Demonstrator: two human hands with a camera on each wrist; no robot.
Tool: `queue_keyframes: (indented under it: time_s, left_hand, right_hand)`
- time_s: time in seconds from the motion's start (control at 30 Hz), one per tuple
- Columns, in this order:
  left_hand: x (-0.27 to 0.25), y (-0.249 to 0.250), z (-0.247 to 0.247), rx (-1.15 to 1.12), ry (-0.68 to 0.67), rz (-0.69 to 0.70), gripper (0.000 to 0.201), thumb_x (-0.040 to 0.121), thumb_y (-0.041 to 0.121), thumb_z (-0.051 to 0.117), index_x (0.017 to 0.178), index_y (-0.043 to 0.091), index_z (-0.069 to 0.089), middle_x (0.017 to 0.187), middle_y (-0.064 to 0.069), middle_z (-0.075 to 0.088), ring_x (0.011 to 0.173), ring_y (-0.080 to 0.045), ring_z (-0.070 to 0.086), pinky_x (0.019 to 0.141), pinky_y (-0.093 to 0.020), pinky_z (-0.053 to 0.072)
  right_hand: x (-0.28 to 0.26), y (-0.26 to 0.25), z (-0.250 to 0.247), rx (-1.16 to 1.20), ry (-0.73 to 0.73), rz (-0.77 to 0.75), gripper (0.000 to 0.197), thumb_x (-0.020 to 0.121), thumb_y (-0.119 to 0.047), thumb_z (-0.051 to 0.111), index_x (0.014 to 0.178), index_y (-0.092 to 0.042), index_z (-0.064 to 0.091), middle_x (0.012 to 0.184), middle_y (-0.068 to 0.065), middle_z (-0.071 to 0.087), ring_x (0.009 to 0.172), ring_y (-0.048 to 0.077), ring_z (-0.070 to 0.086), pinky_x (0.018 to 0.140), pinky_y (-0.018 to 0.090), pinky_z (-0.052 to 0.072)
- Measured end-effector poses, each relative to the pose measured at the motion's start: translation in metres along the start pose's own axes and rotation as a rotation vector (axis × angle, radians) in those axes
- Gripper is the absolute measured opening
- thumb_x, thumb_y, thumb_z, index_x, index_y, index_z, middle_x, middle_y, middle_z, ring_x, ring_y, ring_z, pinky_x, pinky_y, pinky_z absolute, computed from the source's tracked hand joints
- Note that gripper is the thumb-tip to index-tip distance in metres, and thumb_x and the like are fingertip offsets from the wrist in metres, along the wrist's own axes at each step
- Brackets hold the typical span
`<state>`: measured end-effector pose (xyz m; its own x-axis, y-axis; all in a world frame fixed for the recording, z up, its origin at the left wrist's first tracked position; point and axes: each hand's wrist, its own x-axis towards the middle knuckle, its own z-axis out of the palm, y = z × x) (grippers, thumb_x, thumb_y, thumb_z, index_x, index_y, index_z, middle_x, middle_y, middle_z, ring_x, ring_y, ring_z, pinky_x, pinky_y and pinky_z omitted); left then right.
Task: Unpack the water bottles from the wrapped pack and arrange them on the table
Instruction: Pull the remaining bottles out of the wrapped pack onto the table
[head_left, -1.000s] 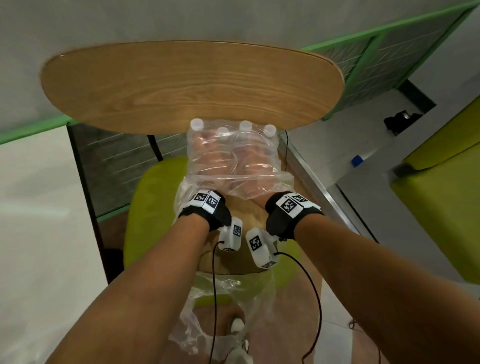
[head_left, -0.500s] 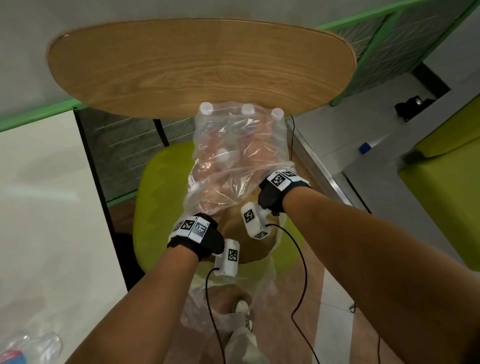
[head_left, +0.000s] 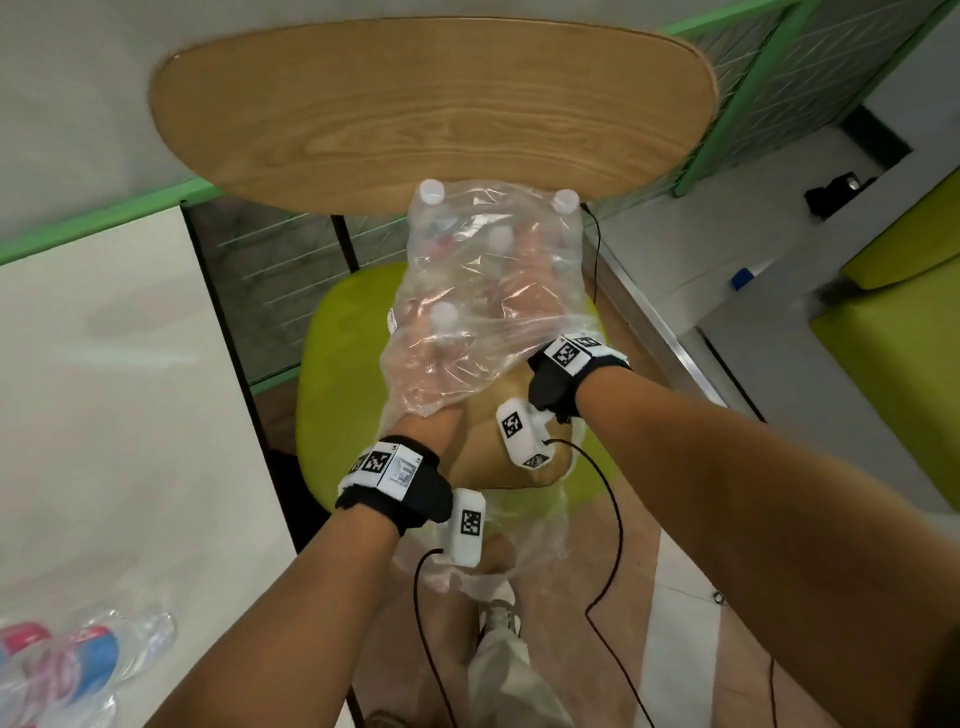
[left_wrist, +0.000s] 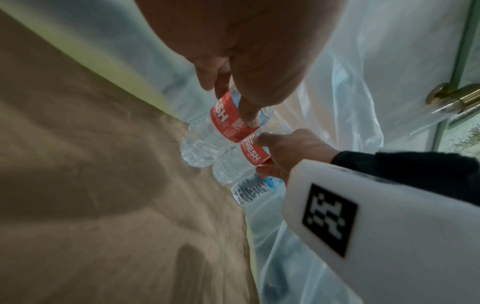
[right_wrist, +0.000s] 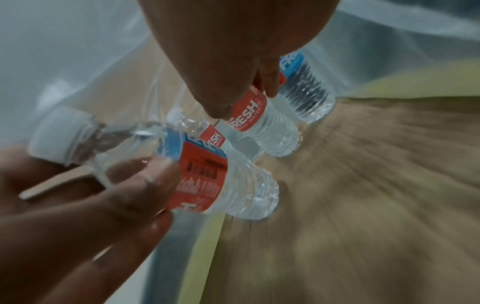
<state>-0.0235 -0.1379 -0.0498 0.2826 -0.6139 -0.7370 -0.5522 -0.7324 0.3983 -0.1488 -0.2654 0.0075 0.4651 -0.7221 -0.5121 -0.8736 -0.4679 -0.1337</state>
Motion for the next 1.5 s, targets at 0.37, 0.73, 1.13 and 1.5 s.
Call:
queue_keyframes:
  time_s: [0.37, 0.73, 1.13, 1.5]
  left_hand:
    - [-0.04, -0.023, 0.036, -0.091, 0.443, 0.452, 0.032, 0.101, 0.025, 0.05, 0.128, 0.007, 0.055, 0.083, -0.005, 0.065, 0.074, -0.027, 0.062, 0.066, -0.027, 0.043]
    - [-0.132, -0.148, 0.044, -0.335, 0.59, 0.667, 0.055, 0.091, 0.022, 0.067, 0.141, 0.02, 0.045, 0.13, 0.0, 0.052, 0.119, -0.014, 0.054, 0.099, -0.025, 0.045]
    - [-0.233, -0.37, 0.051, -0.589, 0.98, 0.325, 0.057, 0.09, 0.033, 0.07, 0.14, 0.026, 0.043, 0.135, 0.003, 0.049, 0.126, -0.019, 0.052, 0.097, -0.046, 0.051]
    - [-0.242, -0.417, 0.038, -0.65, 1.096, 0.189, 0.053, 0.091, 0.03, 0.067, 0.138, 0.021, 0.045, 0.128, -0.003, 0.049, 0.112, -0.017, 0.056, 0.091, -0.04, 0.055]
  right_hand:
    - [-0.082, -0.023, 0.072, 0.263, -0.19, 0.225, 0.057, 0.092, -0.012, 0.06, 0.147, -0.015, 0.042, 0.139, 0.007, 0.052, 0.114, 0.024, 0.057, 0.086, 0.026, 0.046]
    - [-0.138, -0.113, 0.13, 0.629, 0.709, 0.311, 0.052, 0.083, -0.03, 0.064, 0.121, 0.002, 0.05, 0.125, 0.017, 0.048, 0.102, 0.024, 0.048, 0.095, 0.025, 0.036]
    - [-0.192, -0.305, 0.217, 0.826, 0.492, -0.172, 0.044, 0.081, -0.03, 0.072, 0.117, -0.02, 0.049, 0.112, -0.001, 0.049, 0.094, 0.012, 0.055, 0.081, 0.026, 0.05]
    - [-0.209, -0.383, 0.253, 0.725, 0.457, -0.438, 0.059, 0.079, -0.03, 0.074, 0.129, -0.017, 0.045, 0.122, 0.002, 0.045, 0.102, 0.017, 0.055, 0.083, 0.026, 0.049]
